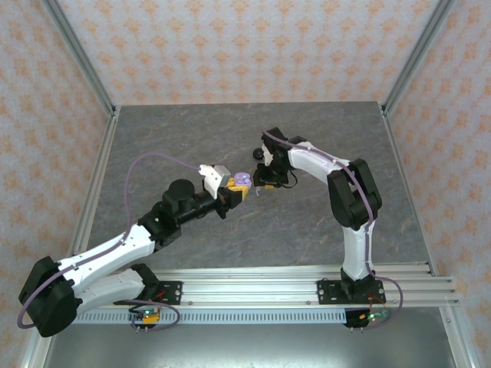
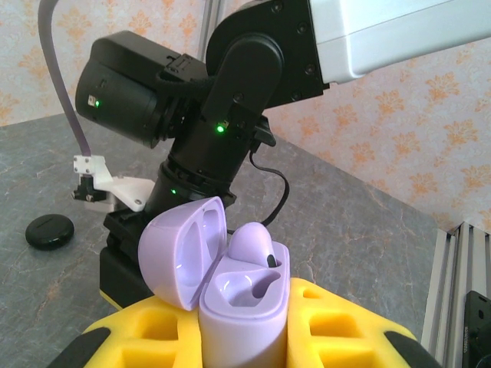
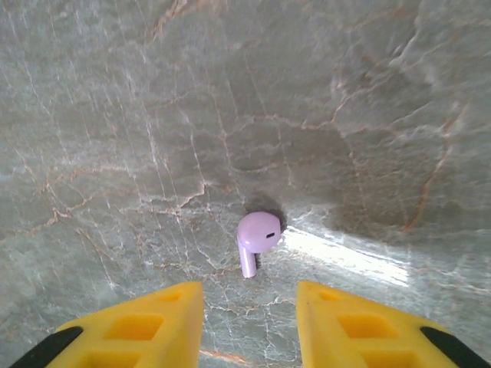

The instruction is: Insert the wireless bluetooth earbuds into the charging case

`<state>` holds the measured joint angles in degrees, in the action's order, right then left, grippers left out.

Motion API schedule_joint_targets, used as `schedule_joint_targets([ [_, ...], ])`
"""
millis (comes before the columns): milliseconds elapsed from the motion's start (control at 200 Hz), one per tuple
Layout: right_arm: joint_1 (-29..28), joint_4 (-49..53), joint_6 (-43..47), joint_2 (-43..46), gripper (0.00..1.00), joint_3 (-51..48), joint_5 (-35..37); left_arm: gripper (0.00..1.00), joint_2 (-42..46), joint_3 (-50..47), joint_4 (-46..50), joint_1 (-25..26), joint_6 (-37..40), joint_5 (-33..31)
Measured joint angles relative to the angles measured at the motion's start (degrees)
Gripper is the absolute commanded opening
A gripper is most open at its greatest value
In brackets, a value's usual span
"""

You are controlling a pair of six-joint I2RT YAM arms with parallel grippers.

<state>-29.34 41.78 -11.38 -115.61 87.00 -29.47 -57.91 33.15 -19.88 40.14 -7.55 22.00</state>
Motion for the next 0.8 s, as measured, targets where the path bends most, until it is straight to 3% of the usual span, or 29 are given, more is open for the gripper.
schedule_joint_targets([
  [801,-3.13,5.51,-2.58,-7.06,0.37,8.81,7.17,0.11,0.15,0.0,0.22,0.0,0.0,-0.37],
])
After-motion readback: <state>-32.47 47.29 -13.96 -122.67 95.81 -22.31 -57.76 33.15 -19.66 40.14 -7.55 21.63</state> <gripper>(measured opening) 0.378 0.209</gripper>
